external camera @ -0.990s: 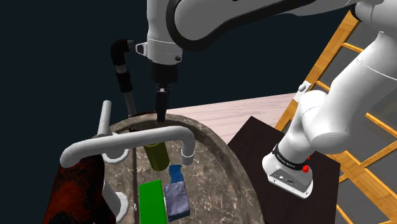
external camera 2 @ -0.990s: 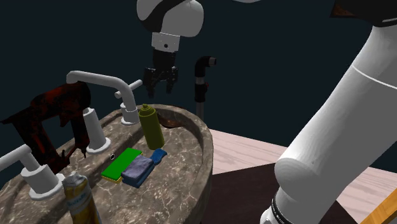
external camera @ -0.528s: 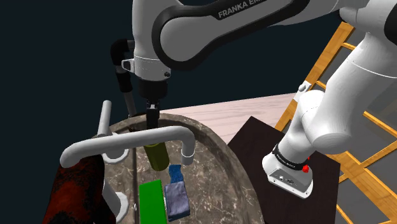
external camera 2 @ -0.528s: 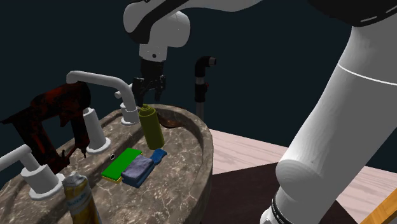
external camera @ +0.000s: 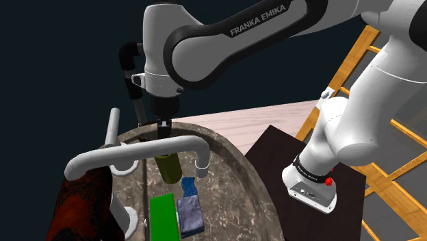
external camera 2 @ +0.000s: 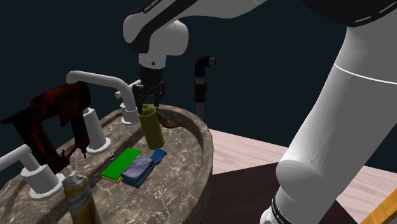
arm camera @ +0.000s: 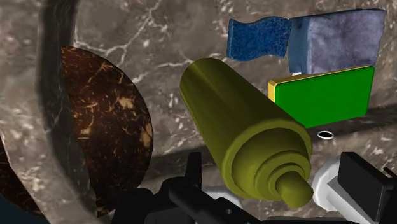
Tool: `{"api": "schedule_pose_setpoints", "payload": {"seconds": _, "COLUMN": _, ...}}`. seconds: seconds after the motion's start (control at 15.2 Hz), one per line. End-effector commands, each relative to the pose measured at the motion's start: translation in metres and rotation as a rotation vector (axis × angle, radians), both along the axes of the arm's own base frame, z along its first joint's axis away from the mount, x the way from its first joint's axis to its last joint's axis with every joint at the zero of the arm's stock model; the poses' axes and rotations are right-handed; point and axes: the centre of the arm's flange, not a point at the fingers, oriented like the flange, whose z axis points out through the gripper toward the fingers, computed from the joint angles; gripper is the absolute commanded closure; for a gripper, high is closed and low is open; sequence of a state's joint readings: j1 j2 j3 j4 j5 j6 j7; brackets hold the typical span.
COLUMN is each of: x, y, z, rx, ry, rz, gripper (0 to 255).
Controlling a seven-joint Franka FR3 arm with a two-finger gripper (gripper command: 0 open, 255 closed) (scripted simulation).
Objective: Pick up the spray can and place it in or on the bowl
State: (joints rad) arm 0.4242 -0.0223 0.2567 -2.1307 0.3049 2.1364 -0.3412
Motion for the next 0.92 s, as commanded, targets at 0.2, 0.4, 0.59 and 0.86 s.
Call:
{"api": "schedule_pose_setpoints", "payload": {"seconds": 0.2, "x": 0.0, "y": 0.0, "z": -0.0001, "rx": 0.0, "ry": 0.0, "rz": 0.0, "gripper": 255}}
{"api": "schedule_pose_setpoints", "payload": {"seconds": 0.4, "x": 0.0, "y": 0.0, "z": -0.0002, "rx": 0.0, "ry": 0.0, "rz": 0.0, "gripper": 255}}
{"api": "schedule_pose_setpoints", "payload": {"seconds": 0.59, "x": 0.0, "y": -0.0001, "z": -0.0002, "rx": 0.0, "ry": 0.0, "rz": 0.0, "gripper": 255}}
{"api": "schedule_pose_setpoints", "payload": {"seconds": 0.86, "x": 0.0, "y": 0.0, "z": 0.0051, "rx": 0.0, "ry": 0.0, "rz": 0.0, "gripper": 255}}
